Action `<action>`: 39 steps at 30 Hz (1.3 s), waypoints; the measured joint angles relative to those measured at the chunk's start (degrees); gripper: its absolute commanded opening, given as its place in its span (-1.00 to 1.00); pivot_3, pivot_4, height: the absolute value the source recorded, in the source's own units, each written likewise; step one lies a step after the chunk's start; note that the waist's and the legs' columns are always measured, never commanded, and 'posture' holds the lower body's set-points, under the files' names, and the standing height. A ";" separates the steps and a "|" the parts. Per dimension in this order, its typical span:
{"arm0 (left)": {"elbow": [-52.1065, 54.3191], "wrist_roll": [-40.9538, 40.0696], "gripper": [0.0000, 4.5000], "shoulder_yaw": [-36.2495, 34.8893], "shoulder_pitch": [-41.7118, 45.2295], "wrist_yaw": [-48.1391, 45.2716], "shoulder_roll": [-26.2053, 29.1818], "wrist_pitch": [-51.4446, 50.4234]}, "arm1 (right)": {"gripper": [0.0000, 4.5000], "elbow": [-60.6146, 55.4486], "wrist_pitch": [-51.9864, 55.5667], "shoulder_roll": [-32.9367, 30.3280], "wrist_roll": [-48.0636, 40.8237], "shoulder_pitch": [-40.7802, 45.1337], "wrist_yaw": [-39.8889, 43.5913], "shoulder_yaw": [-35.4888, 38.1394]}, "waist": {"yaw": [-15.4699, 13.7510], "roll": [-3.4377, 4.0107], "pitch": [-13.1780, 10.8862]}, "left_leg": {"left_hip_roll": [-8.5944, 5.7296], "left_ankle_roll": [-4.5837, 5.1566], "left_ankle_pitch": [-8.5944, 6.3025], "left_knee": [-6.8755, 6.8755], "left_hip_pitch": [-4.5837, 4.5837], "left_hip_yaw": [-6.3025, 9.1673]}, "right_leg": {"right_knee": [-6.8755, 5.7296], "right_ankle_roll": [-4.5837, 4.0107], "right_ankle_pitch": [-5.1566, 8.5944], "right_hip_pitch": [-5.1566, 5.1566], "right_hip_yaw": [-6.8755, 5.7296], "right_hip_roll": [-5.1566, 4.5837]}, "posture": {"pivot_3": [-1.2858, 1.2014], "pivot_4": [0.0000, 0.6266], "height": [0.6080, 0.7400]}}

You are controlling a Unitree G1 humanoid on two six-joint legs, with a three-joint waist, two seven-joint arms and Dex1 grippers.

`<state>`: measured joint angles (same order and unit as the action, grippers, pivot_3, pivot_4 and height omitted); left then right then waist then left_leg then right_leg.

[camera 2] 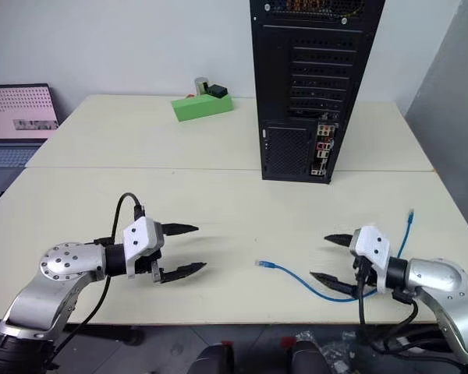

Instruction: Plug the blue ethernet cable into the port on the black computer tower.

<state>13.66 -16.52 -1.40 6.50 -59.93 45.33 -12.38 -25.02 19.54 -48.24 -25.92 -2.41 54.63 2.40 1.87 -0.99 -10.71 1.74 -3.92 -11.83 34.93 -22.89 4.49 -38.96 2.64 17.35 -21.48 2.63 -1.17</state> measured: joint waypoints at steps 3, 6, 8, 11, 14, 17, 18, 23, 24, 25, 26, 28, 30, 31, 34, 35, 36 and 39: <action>0.00 -0.04 1.00 0.00 -0.02 -0.82 0.03 0.12 | 1.00 0.00 -0.03 0.08 0.21 0.53 0.09 -0.65 | 0.00 -0.01 0.00 | 0.00 0.00 0.00 0.00 0.00 0.00 | 0.00 0.00 0.00 0.00 0.00 0.00 | 0.03 -0.52 1.00; 0.44 -0.02 1.00 0.28 -0.31 -1.96 0.66 0.15 | 1.00 0.00 -0.18 1.05 1.54 0.94 -0.10 -2.08 | 0.00 -0.02 -0.01 | 0.01 0.00 0.00 0.00 0.00 0.00 | 0.00 0.00 0.00 -0.01 -0.01 0.01 | 0.03 -0.52 1.00; 1.46 -0.03 1.00 0.71 -0.88 -2.51 1.12 0.11 | 1.00 0.00 -0.19 1.70 2.24 1.00 -0.19 -3.19 | 0.00 -0.02 -0.01 | 0.00 0.00 0.00 0.00 0.00 -0.01 | 0.00 0.00 0.00 -0.01 0.02 0.00 | 0.03 -0.52 1.00; 3.15 -0.28 1.00 1.32 -1.91 -3.74 1.44 -0.08 | 1.00 -0.03 -0.20 2.47 2.72 1.46 -0.23 -4.38 | 0.00 -0.03 -0.02 | 0.01 0.00 0.00 0.00 0.00 0.00 | 0.00 -0.01 0.00 -0.02 0.00 0.00 | 0.03 -0.52 1.00; 4.83 -0.32 1.00 1.76 -2.35 -5.06 2.64 -0.09 | 1.00 -0.10 -0.18 3.47 3.91 2.32 -0.53 -6.11 | 0.00 -0.03 -0.02 | 0.02 0.00 0.00 0.00 0.00 0.00 | 0.00 -0.01 0.00 -0.02 0.00 0.01 | 0.03 -0.52 1.00; 5.18 -0.33 1.00 2.21 -2.43 -5.75 2.66 -0.18 | 1.00 -0.11 -0.13 4.40 5.10 3.51 -0.98 -8.22 | 0.01 -0.03 -0.02 | 0.02 0.00 0.00 0.00 0.00 0.00 | 0.00 -0.01 0.00 -0.02 0.00 0.02 | 0.03 -0.52 1.00; 5.29 -0.34 1.00 2.21 -2.43 -5.78 2.66 -0.22 | 1.00 -0.11 -0.12 4.80 5.40 3.84 -1.10 -8.73 | 0.01 -0.03 -0.02 | 0.02 0.00 0.00 0.00 0.00 0.00 | 0.00 -0.01 0.00 -0.02 -0.01 0.02 | 0.03 -0.52 1.00; 5.60 -0.94 1.00 2.23 -2.01 -6.45 2.87 -1.14 | 1.00 1.53 -0.14 8.36 8.56 6.79 -2.52 -12.85 | -0.01 -0.04 -0.02 | 0.02 0.00 0.00 0.00 -0.01 0.00 | 0.00 -0.01 0.00 -0.02 -0.01 0.02 | 0.03 -0.52 1.00; 5.65 -1.23 1.00 2.23 -1.88 -6.80 2.96 -1.27 | 1.00 2.14 -0.21 8.75 9.03 7.12 -2.62 -13.38 | -0.01 -0.04 -0.02 | 0.02 0.00 0.00 0.00 -0.01 0.00 | 0.00 -0.02 0.00 -0.02 -0.01 0.02 | 0.03 -0.52 1.00; 5.88 -1.46 1.00 2.23 -1.67 -7.15 3.14 -1.42 | 1.00 3.04 -0.25 9.21 9.51 7.52 -2.80 -14.07 | -0.01 -0.04 -0.02 | 0.02 0.00 0.00 0.00 -0.02 0.00 | 0.00 -0.04 -0.01 -0.03 -0.01 0.01 | 0.03 -0.52 1.00; 6.14 -1.65 1.00 2.22 -1.54 -7.47 3.50 -1.64 | 1.00 3.94 -0.43 9.79 10.27 7.98 -3.04 -14.72 | 0.00 -0.04 -0.02 | 0.02 0.00 0.00 0.00 -0.01 0.00 | 0.00 -0.04 -0.01 -0.03 -0.01 0.02 | 0.03 -0.52 1.00; 6.36 -2.76 1.00 2.23 -0.85 -8.77 4.20 -2.47 | 1.00 7.56 -1.31 12.12 12.68 10.01 -3.86 -16.87 | 0.16 -0.06 -0.01 | 0.06 0.00 0.00 0.00 0.00 0.00 | -0.02 -0.04 -0.01 -0.06 0.00 0.07 | 0.03 -0.52 1.00; 6.69 -2.96 1.00 2.28 -0.49 -9.54 4.70 -2.55 | 1.00 10.25 -2.47 12.97 14.74 10.97 -3.89 -18.88 | 0.09 -0.06 -0.02 | 0.05 0.00 0.00 0.00 0.00 0.01 | -0.02 -0.09 0.01 -0.05 -0.02 0.06 | 0.03 -0.52 1.00; 6.69 -2.95 1.00 2.38 -0.04 -9.72 4.85 -2.57 | 1.00 12.14 -2.95 13.60 15.87 11.61 -3.91 -19.70 | 0.05 -0.07 -0.03 | 0.05 0.00 0.00 0.00 -0.02 0.01 | -0.02 -0.10 0.00 -0.07 -0.02 0.06 | 0.03 -0.52 1.00; 6.69 -2.96 1.00 2.58 0.51 -10.44 5.09 -2.57 | 1.00 14.33 -4.07 15.33 17.02 13.03 -4.00 -20.50 | 0.07 -0.07 -0.03 | 0.05 0.00 0.00 0.00 -0.02 0.00 | -0.03 -0.11 0.00 -0.07 -0.01 0.06 | 0.03 -0.52 1.00; 6.69 -2.96 1.00 2.76 0.55 -10.63 5.09 -2.56 | 1.00 14.74 -4.20 15.70 17.50 13.33 -3.99 -20.57 | 0.07 -0.07 -0.03 | 0.05 0.00 0.00 -0.01 -0.01 0.01 | -0.03 -0.11 0.00 -0.07 -0.02 0.06 | 0.03 -0.52 1.00; 6.69 -2.96 1.00 2.99 0.59 -10.66 5.08 -2.56 | 1.00 15.03 -4.31 15.84 17.65 13.58 -3.87 -20.62 | 0.07 -0.07 -0.03 | 0.05 0.00 0.00 -0.01 -0.02 0.01 | -0.03 -0.11 0.00 -0.07 -0.02 0.06 | 0.03 -0.52 1.00; 6.69 -2.96 1.00 3.38 1.37 -10.53 4.97 -2.56 | 0.78 15.26 -4.26 15.84 18.16 14.31 -3.58 -21.18 | 0.06 -0.08 -0.02 | 0.05 0.00 0.00 0.00 0.00 0.01 | -0.04 -0.10 0.00 -0.06 -0.02 0.06 | 0.03 -0.52 1.00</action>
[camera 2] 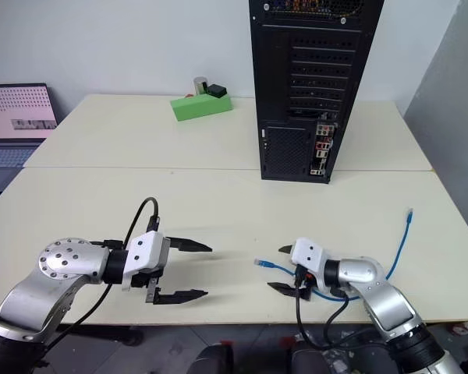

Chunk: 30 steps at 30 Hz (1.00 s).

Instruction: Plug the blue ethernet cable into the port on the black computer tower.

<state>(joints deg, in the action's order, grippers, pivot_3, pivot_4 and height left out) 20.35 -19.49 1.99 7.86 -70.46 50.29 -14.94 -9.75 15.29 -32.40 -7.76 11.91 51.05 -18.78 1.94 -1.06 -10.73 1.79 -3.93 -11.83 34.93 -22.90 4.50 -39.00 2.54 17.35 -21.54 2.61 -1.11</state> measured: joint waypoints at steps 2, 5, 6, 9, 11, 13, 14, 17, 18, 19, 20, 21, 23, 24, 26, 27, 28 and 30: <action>0.01 0.01 1.00 0.11 0.71 -0.03 -0.02 0.07 | 0.50 -0.02 0.53 0.39 0.13 0.31 0.09 -0.67 | 0.05 0.00 0.00 | 0.01 0.00 0.00 0.00 0.02 0.00 | 0.00 0.00 0.00 0.01 0.00 0.01 | 0.03 -0.52 1.00; -0.02 0.26 1.00 0.92 0.95 -0.15 -0.03 0.46 | 0.24 -0.04 1.14 0.75 0.24 0.55 0.07 -1.05 | 0.07 0.00 0.00 | 0.01 0.00 0.00 0.00 0.03 0.00 | -0.01 0.00 0.00 0.02 0.01 0.01 | 0.03 -0.52 1.00; -0.08 0.48 1.00 1.72 1.15 -0.23 -0.08 0.61 | 0.15 -0.15 1.52 0.78 0.26 0.71 0.07 -1.25 | 0.05 -0.01 0.01 | 0.01 0.00 0.00 0.00 0.03 0.00 | -0.01 0.00 0.00 0.03 0.00 0.01 | 0.03 -0.52 1.00; -0.48 0.70 1.00 2.81 1.60 -0.38 -0.27 0.91 | -0.12 -0.28 1.90 0.78 0.29 0.94 0.07 -1.61 | 0.04 -0.01 0.01 | 0.01 0.00 0.00 0.00 0.04 0.01 | -0.01 0.00 0.00 0.04 0.00 0.01 | 0.03 -0.52 1.00; -1.37 1.19 1.00 3.71 2.78 -0.57 -0.35 1.81 | -0.32 -0.34 2.44 0.78 0.33 1.19 0.06 -1.68 | -0.02 -0.02 0.02 | 0.00 0.00 0.00 0.01 0.04 0.01 | -0.01 0.00 0.00 0.05 -0.01 0.01 | 0.03 -0.52 1.00; -2.54 1.78 1.00 4.54 3.81 -0.91 -0.57 2.50 | -0.57 -0.35 2.72 0.78 0.63 1.44 0.01 -1.76 | -0.03 -0.02 0.02 | 0.00 0.00 0.00 0.01 0.04 0.01 | -0.01 0.00 0.00 0.06 0.00 0.01 | 0.03 -0.52 1.00; -3.12 2.00 1.00 4.84 3.98 -1.09 -0.62 2.92 | -0.64 -0.39 2.74 0.78 0.83 1.55 0.00 -1.77 | -0.02 -0.02 0.02 | 0.00 0.00 0.00 0.01 0.05 0.01 | -0.01 0.00 0.00 0.05 0.00 0.01 | 0.03 -0.52 1.00; -4.93 3.04 1.00 5.70 4.37 -1.41 -1.24 4.37 | -0.92 -0.62 2.77 0.73 1.32 1.75 -0.08 -1.78 | -0.05 -0.01 0.02 | 0.00 0.00 0.00 0.01 0.04 0.02 | -0.01 0.00 0.00 0.05 -0.01 0.01 | 0.03 -0.52 1.00; -6.12 3.73 1.00 6.27 4.97 -1.38 -1.88 5.00 | -0.94 -0.78 2.86 0.60 1.59 1.86 -0.09 -1.79 | -0.08 -0.01 0.02 | -0.01 0.00 0.00 0.02 0.04 0.02 | -0.01 0.00 0.00 0.06 -0.01 0.01 | 0.03 -0.52 1.00; -6.93 4.14 1.00 6.71 5.47 -1.32 -2.38 5.39 | -0.96 -0.92 2.99 0.59 1.95 1.99 -0.09 -1.79 | -0.08 -0.03 0.03 | -0.01 0.00 0.00 0.03 0.03 0.02 | -0.01 0.00 0.00 0.06 -0.02 0.01 | 0.03 -0.52 1.00; -8.02 4.63 1.00 7.12 6.25 -1.17 -3.17 5.59 | -0.96 -1.17 3.44 0.53 2.14 2.24 -0.15 -1.81 | -0.08 -0.03 0.02 | -0.02 0.00 0.00 0.03 0.02 0.02 | -0.01 0.00 0.00 0.05 -0.02 0.00 | 0.03 -0.52 1.00; -8.64 5.00 1.00 7.35 6.59 -1.15 -3.57 6.02 | -0.97 -1.27 3.79 0.53 2.16 2.38 -0.17 -1.83 | -0.08 -0.03 0.02 | -0.02 0.00 0.00 0.03 0.02 0.03 | -0.01 -0.01 -0.01 0.05 -0.02 0.01 | 0.03 -0.52 1.00; -11.15 6.24 1.00 8.44 8.02 -0.93 -5.50 7.66 | -0.97 -1.78 5.12 0.45 2.38 2.99 -0.19 -1.83 | -0.09 -0.02 0.02 | -0.02 0.00 0.00 0.03 0.01 0.03 | -0.02 -0.01 -0.01 0.04 -0.02 0.00 | 0.03 -0.52 1.00; -12.44 6.91 1.00 9.40 8.69 -0.73 -6.76 8.28 | -0.97 -2.19 6.08 0.34 2.48 3.30 -0.29 -1.74 | -0.08 -0.03 0.02 | -0.02 0.00 0.00 0.03 0.00 0.04 | -0.01 -0.01 -0.01 0.04 -0.02 0.01 | 0.03 -0.52 1.00; -14.34 7.48 1.00 10.35 9.72 -0.34 -8.14 9.00 | -0.98 -3.02 7.29 0.38 2.49 3.76 -0.30 -1.80 | -0.08 -0.03 0.02 | -0.02 0.00 0.00 0.04 -0.02 0.04 | -0.02 -0.03 -0.02 0.00 -0.02 0.01 | 0.03 -0.52 1.00; -16.03 8.00 1.00 11.04 10.97 -0.33 -9.27 9.56 | -0.98 -3.72 8.21 0.38 2.49 4.45 -0.26 -1.82 | -0.06 -0.03 0.02 | -0.02 0.00 0.00 0.03 -0.04 0.05 | -0.03 -0.04 -0.03 -0.02 -0.04 0.01 | 0.03 -0.52 1.00; -16.62 8.16 1.00 11.27 11.44 -0.33 -9.63 9.78 | -0.98 -4.03 8.52 0.45 2.48 4.83 -0.25 -1.83 | -0.05 -0.03 0.02 | -0.02 0.00 0.00 0.03 -0.03 0.05 | -0.04 -0.04 -0.03 -0.02 -0.03 0.02 | 0.03 -0.52 1.00; -17.93 8.21 1.00 11.58 12.76 -0.58 -10.64 10.68 | -0.98 -5.14 9.16 0.53 2.47 5.38 -0.22 -1.87 | -0.03 -0.03 0.02 | -0.02 0.00 0.00 0.03 -0.04 0.06 | -0.04 -0.04 -0.03 -0.02 -0.04 0.02 | 0.03 -0.52 1.00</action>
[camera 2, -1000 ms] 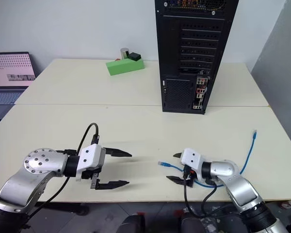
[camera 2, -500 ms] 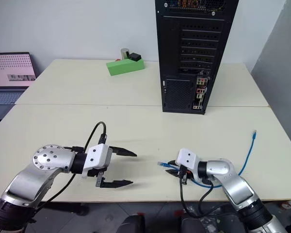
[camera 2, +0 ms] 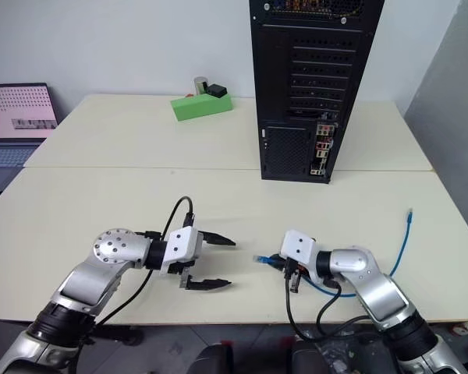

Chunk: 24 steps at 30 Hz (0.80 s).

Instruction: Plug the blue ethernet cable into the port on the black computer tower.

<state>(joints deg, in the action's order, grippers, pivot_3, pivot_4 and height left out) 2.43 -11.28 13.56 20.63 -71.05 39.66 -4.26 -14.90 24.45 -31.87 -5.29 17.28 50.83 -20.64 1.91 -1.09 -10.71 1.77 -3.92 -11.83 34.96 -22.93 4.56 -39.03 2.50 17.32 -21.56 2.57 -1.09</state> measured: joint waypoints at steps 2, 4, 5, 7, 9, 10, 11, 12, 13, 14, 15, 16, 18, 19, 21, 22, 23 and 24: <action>-1.36 -0.01 1.00 0.35 1.12 -0.80 -0.95 0.50 | -0.98 -0.70 0.13 0.06 0.00 0.16 0.15 -0.03 | -0.02 0.00 0.00 | 0.00 0.00 0.00 0.00 -0.01 0.00 | 0.00 0.00 0.00 0.01 0.00 0.00 | 0.03 -0.52 1.00; -3.10 -0.01 1.00 1.12 2.34 -1.65 -2.18 1.15 | -0.98 -1.35 0.13 0.05 0.00 0.44 0.32 -0.30 | -0.03 0.00 0.00 | -0.01 0.00 0.00 0.00 -0.01 -0.01 | 0.01 0.00 0.00 0.01 0.00 0.00 | 0.03 -0.52 1.00; -4.26 0.02 1.00 1.62 3.07 -2.26 -2.72 1.58 | -0.98 -1.65 0.14 0.04 0.00 0.65 0.37 -0.48 | -0.01 0.00 0.00 | -0.01 0.00 0.00 0.00 0.00 0.00 | 0.01 0.00 0.00 0.01 0.00 0.00 | 0.03 -0.52 1.00; -5.58 0.08 1.00 2.17 3.84 -2.80 -3.48 2.24 | -0.98 -2.01 0.21 0.05 0.00 1.22 0.40 -0.71 | 0.02 0.00 0.00 | 0.00 0.00 0.00 0.00 0.00 0.00 | 0.00 0.00 0.00 0.00 -0.01 0.00 | 0.03 -0.52 1.00; -6.74 0.19 0.85 2.57 4.74 -3.46 -4.29 2.83 | -0.98 -2.80 0.55 0.07 -0.07 1.62 0.43 -0.76 | -0.01 0.00 0.00 | -0.01 0.00 0.00 0.00 -0.01 0.01 | 0.00 -0.01 0.00 0.00 -0.01 0.00 | 0.03 -0.52 1.00; -7.30 0.30 0.81 2.62 5.09 -3.61 -4.61 3.40 | -0.98 -3.08 0.75 0.09 -0.13 1.75 0.46 -0.78 | 0.00 0.00 0.00 | -0.01 0.00 0.00 0.00 -0.01 0.01 | 0.00 -0.01 -0.01 0.01 -0.01 0.00 | 0.03 -0.52 1.00; -7.96 0.55 0.71 2.91 5.66 -3.82 -4.96 3.69 | -0.98 -3.28 1.09 0.08 -0.20 1.83 0.49 -0.78 | -0.02 0.00 0.00 | -0.01 0.00 0.00 0.00 -0.01 0.01 | 0.00 -0.01 -0.01 0.01 -0.02 0.00 | 0.03 -0.52 1.00; -8.31 0.67 0.63 3.03 5.98 -3.97 -5.20 3.74 | -0.98 -3.36 1.19 0.09 -0.29 1.85 0.51 -0.81 | -0.04 0.00 0.00 | -0.01 0.00 0.00 0.00 -0.01 0.01 | 0.00 -0.01 -0.01 0.01 -0.02 0.00 | 0.03 -0.52 1.00; -8.78 0.85 0.53 3.07 6.27 -4.18 -5.48 3.84 | -0.98 -3.55 1.30 0.08 -0.39 1.86 0.54 -0.82 | -0.01 0.00 0.00 | -0.01 0.00 0.00 0.00 -0.01 0.01 | 0.00 -0.01 -0.01 0.01 -0.01 0.00 | 0.03 -0.52 1.00; -9.10 0.96 0.48 3.08 6.44 -4.35 -5.72 3.90 | -0.98 -3.66 1.39 0.07 -0.42 1.87 0.55 -0.82 | -0.01 0.00 0.00 | -0.01 0.00 0.00 0.00 -0.01 0.01 | 0.00 -0.01 -0.01 0.01 -0.01 0.00 | 0.03 -0.52 1.00; -9.41 1.02 0.36 3.14 6.52 -4.55 -5.97 4.20 | -0.98 -3.81 1.55 0.06 -0.45 1.88 0.59 -0.82 | 0.01 0.00 0.00 | 0.00 0.00 0.00 0.00 -0.01 0.01 | 0.00 -0.02 -0.01 0.00 -0.02 0.00 | 0.03 -0.52 1.00; -9.59 1.08 0.25 3.22 6.55 -4.62 -6.10 4.52 | -0.98 -3.92 1.74 0.07 -0.46 1.88 0.60 -0.83 | 0.01 0.00 0.00 | -0.01 0.00 0.00 0.00 -0.01 0.02 | 0.00 -0.02 -0.01 0.00 -0.02 0.00 | 0.03 -0.52 1.00; -9.99 1.26 0.10 3.46 6.74 -4.74 -6.20 4.80 | -0.98 -4.13 1.93 0.06 -0.47 1.88 0.60 -0.83 | 0.00 0.00 0.00 | -0.01 0.00 0.00 0.00 -0.01 0.02 | 0.00 -0.02 -0.01 0.00 -0.02 0.00 | 0.03 -0.52 1.00; -10.12 1.31 -0.02 3.51 6.83 -4.77 -6.23 4.91 | -0.98 -4.25 2.03 0.06 -0.47 1.89 0.60 -0.83 | 0.00 0.00 0.00 | -0.01 0.00 0.00 0.00 -0.01 0.02 | 0.00 -0.01 -0.01 0.01 -0.02 0.00 | 0.03 -0.52 1.00; -10.76 1.57 -0.19 3.57 7.34 -4.80 -6.35 5.29 | -0.98 -4.66 2.22 0.06 -0.46 2.00 0.60 -0.84 | 0.00 0.00 0.00 | -0.01 0.00 0.00 0.01 -0.01 0.02 | 0.00 -0.01 -0.01 0.01 -0.02 0.00 | 0.03 -0.52 1.00; -11.27 1.75 -0.31 3.57 7.53 -4.78 -6.40 5.67 | -0.98 -4.88 2.25 0.06 -0.46 2.18 0.60 -0.84 | 0.01 0.00 0.00 | -0.01 0.00 0.00 0.00 -0.01 0.02 | 0.00 -0.01 -0.01 0.00 -0.02 0.00 | 0.03 -0.52 1.00; -11.54 2.19 -0.39 3.57 7.61 -4.75 -6.55 5.92 | -0.98 -5.04 2.26 0.05 -0.46 2.41 0.61 -0.84 | 0.02 0.00 0.00 | -0.01 0.00 0.00 0.01 -0.01 0.02 | 0.00 -0.01 -0.01 0.01 -0.02 0.00 | 0.03 -0.52 1.00; -11.80 2.34 -0.52 3.59 7.70 -4.72 -6.78 6.02 | -0.98 -5.04 2.29 0.06 -0.46 2.68 0.66 -0.84 | 0.00 0.00 0.00 | -0.01 0.00 0.00 0.00 -0.01 0.02 | 0.00 -0.01 -0.01 0.01 -0.02 0.00 | 0.03 -0.52 1.00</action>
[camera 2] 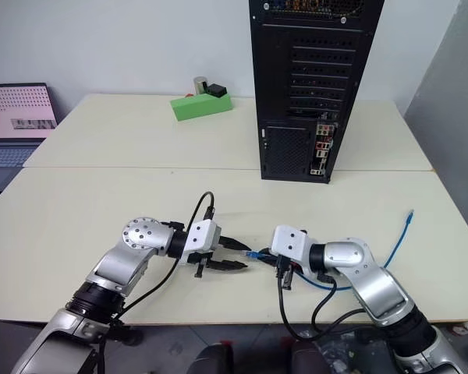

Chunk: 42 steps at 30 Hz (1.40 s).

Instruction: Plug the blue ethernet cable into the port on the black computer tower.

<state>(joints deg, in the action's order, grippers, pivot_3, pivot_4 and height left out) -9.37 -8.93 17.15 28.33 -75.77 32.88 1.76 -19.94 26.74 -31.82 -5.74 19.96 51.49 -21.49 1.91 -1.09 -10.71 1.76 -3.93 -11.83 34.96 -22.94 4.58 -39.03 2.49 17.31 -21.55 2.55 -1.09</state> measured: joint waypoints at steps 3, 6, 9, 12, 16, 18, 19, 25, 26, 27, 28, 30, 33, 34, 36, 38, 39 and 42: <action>-0.38 0.43 -0.81 0.01 0.26 0.14 -0.16 0.62 | -0.98 -0.02 0.08 -0.06 0.00 0.17 0.36 -0.13 | -0.02 0.00 0.00 | 0.00 0.00 0.00 0.00 0.00 0.00 | 0.00 -0.01 0.00 0.00 -0.01 0.00 | 0.03 -0.52 1.00; -0.39 0.91 -0.89 0.01 0.34 0.16 -0.33 1.13 | -0.98 -0.10 0.10 -0.25 0.01 0.18 0.54 -0.16 | -0.02 0.00 0.00 | 0.00 0.00 0.00 0.00 0.00 0.00 | 0.00 -0.01 0.00 0.00 -0.01 0.00 | 0.03 -0.52 1.00; -0.38 1.12 -0.89 0.01 0.34 0.20 -0.47 1.15 | -0.98 -0.10 0.12 -0.36 0.02 0.18 0.69 -0.16 | -0.01 0.00 0.00 | 0.00 0.00 0.00 0.00 0.00 0.01 | 0.00 -0.01 0.00 0.00 -0.01 0.00 | 0.03 -0.52 1.00; -0.38 1.21 -0.89 0.01 0.33 0.24 -0.53 1.17 | -0.98 -0.11 0.11 -0.56 0.13 0.32 0.74 -0.33 | -0.01 0.00 0.00 | 0.00 0.00 0.00 0.00 0.00 0.00 | 0.00 0.00 0.00 0.00 -0.01 0.00 | 0.03 -0.52 1.00; -0.38 1.30 -0.89 0.01 0.33 0.24 -0.55 1.44 | -0.58 -0.11 0.11 -0.92 0.46 0.88 0.94 -0.66 | -0.01 0.00 0.00 | 0.00 0.00 0.00 0.00 0.00 0.00 | 0.00 -0.01 0.00 0.00 -0.01 0.00 | 0.03 -0.52 1.00; -0.39 1.30 -0.89 0.01 0.31 0.21 -0.56 2.32 | -0.35 -0.13 0.05 -1.84 0.29 1.06 1.62 -0.64 | -0.03 0.00 0.00 | -0.01 0.00 0.00 0.00 -0.01 0.00 | 0.00 -0.01 0.00 0.00 -0.01 -0.01 | 0.03 -0.52 1.00; -0.39 1.31 -0.89 0.00 0.31 0.22 -0.53 2.96 | -0.24 -0.13 0.04 -2.99 0.00 1.04 2.38 -0.55 | -0.06 0.00 0.00 | -0.02 0.00 0.00 0.00 -0.01 0.00 | 0.01 -0.01 0.00 0.00 -0.01 -0.02 | 0.03 -0.52 1.00; -1.91 1.94 -0.89 -0.85 -0.51 2.65 -0.50 10.28 | 0.39 -1.42 1.28 -10.62 -5.26 0.35 7.03 7.92 | -0.03 0.00 0.00 | -0.01 0.00 0.00 0.01 0.00 0.02 | 0.02 -0.01 -0.01 0.01 -0.02 -0.02 | 0.03 -0.52 1.00; -2.07 2.14 -0.89 -1.24 -0.64 3.40 -0.61 11.39 | 0.47 -1.41 1.33 -10.85 -5.89 -0.10 7.00 9.39 | -0.02 0.00 0.00 | -0.01 0.00 0.00 0.01 0.00 0.01 | 0.02 -0.01 0.00 0.01 -0.01 -0.02 | 0.03 -0.52 1.00; -2.29 2.31 -0.89 -1.76 -0.77 4.55 -0.72 13.14 | 0.59 -1.41 1.33 -11.05 -6.56 -0.74 6.97 10.54 | -0.02 0.00 0.00 | -0.01 0.00 0.00 0.01 0.00 0.01 | 0.02 -0.01 0.00 0.02 -0.01 -0.02 | 0.03 -0.52 1.00; -2.50 2.41 -0.89 -2.22 -0.93 5.50 -0.74 14.80 | 0.71 -1.39 1.36 -11.18 -6.92 -1.27 6.96 11.25 | -0.04 0.00 0.00 | -0.01 0.00 0.00 0.01 0.00 0.01 | 0.02 -0.01 -0.01 0.01 0.00 -0.02 | 0.03 -0.52 1.00; -3.42 3.50 -0.89 -2.98 -1.27 7.84 -1.10 19.52 | 0.85 -1.43 1.94 -11.13 -8.15 -2.64 6.74 12.52 | -0.10 0.00 0.00 | -0.02 0.00 0.00 0.01 0.00 0.00 | 0.02 -0.01 -0.01 0.02 0.00 -0.03 | 0.03 -0.52 1.00; -5.66 5.33 -0.89 -3.67 -1.74 11.62 -2.00 26.24 | 1.00 -1.71 3.89 -9.78 -10.52 -4.12 5.43 14.04 | -0.08 0.00 0.00 | -0.02 0.00 0.00 0.01 -0.01 0.00 | 0.02 -0.01 -0.01 0.02 0.00 -0.03 | 0.03 -0.52 1.00; -6.51 6.15 -0.89 -3.94 -1.68 12.90 -2.32 28.66 | 1.00 -1.95 4.40 -9.35 -11.44 -4.42 4.93 14.36 | -0.08 0.00 0.00 | -0.02 0.00 0.00 0.01 0.00 0.00 | 0.02 -0.01 -0.01 0.03 0.00 -0.03 | 0.03 -0.52 1.00; -8.16 7.72 -0.89 -4.06 -1.52 15.31 -2.70 33.34 | 1.00 -2.56 5.57 -8.07 -12.88 -4.88 4.04 15.14 | -0.08 0.00 0.00 | -0.02 0.00 0.00 0.01 0.00 0.00 | 0.02 -0.01 -0.01 0.03 0.00 -0.03 | 0.03 -0.52 1.00; -10.67 10.05 -0.89 -4.07 -0.91 17.89 -2.76 39.23 | 1.00 -2.86 7.36 -6.63 -14.71 -5.00 2.89 15.95 | -0.10 0.00 0.00 | -0.02 0.00 0.00 0.01 0.00 0.01 | 0.02 -0.01 -0.02 0.03 0.00 -0.03 | 0.03 -0.52 1.00; -12.01 11.58 -0.89 -4.08 -0.47 19.28 -2.69 42.86 | 1.00 -2.91 8.41 -5.90 -15.91 -5.00 2.25 16.28 | -0.10 0.00 0.00 | -0.03 0.00 0.00 0.01 0.00 0.01 | 0.02 -0.01 -0.02 0.04 0.00 -0.03 | 0.03 -0.52 1.00; -15.39 16.08 -0.89 -4.09 0.62 23.54 -2.19 53.00 | 1.00 -3.15 11.78 -3.62 -19.04 -4.96 0.53 17.14 | -0.11 0.00 0.00 | -0.02 0.00 0.00 0.01 0.00 0.01 | 0.02 -0.01 -0.02 0.04 -0.01 -0.04 | 0.03 -0.52 1.00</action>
<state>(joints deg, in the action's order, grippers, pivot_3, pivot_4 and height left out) -24.77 7.15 13.06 28.95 -52.23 30.69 54.76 -23.09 38.52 -35.44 -24.79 15.00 52.01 -4.35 1.81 -1.09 -10.71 1.74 -3.93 -11.83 34.98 -22.94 4.59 -39.01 2.48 17.29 -21.51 2.53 -1.12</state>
